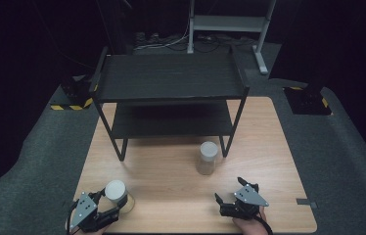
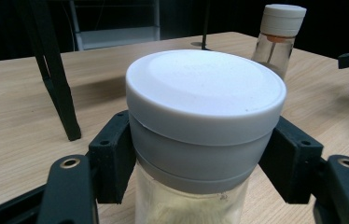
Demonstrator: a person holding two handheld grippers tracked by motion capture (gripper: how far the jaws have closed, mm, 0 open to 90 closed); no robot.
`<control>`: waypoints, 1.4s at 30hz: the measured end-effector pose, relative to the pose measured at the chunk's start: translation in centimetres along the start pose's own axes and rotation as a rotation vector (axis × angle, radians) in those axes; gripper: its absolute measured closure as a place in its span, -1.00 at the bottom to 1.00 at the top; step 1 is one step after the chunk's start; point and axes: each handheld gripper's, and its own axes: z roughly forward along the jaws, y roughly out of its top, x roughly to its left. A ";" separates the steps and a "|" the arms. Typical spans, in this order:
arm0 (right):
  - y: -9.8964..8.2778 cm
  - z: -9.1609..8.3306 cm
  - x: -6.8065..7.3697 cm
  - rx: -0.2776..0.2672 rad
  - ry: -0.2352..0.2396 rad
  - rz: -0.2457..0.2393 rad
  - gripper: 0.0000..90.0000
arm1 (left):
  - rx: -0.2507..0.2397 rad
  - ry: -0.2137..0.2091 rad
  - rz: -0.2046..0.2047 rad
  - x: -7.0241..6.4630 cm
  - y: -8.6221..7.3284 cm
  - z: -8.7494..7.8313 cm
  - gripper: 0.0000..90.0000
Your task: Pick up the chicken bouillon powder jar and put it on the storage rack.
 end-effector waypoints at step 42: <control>0.3 0.1 0.0 0.023 -0.001 -0.001 -0.99 | -0.106 -0.040 0.025 -0.6 7.9 1.2 -0.25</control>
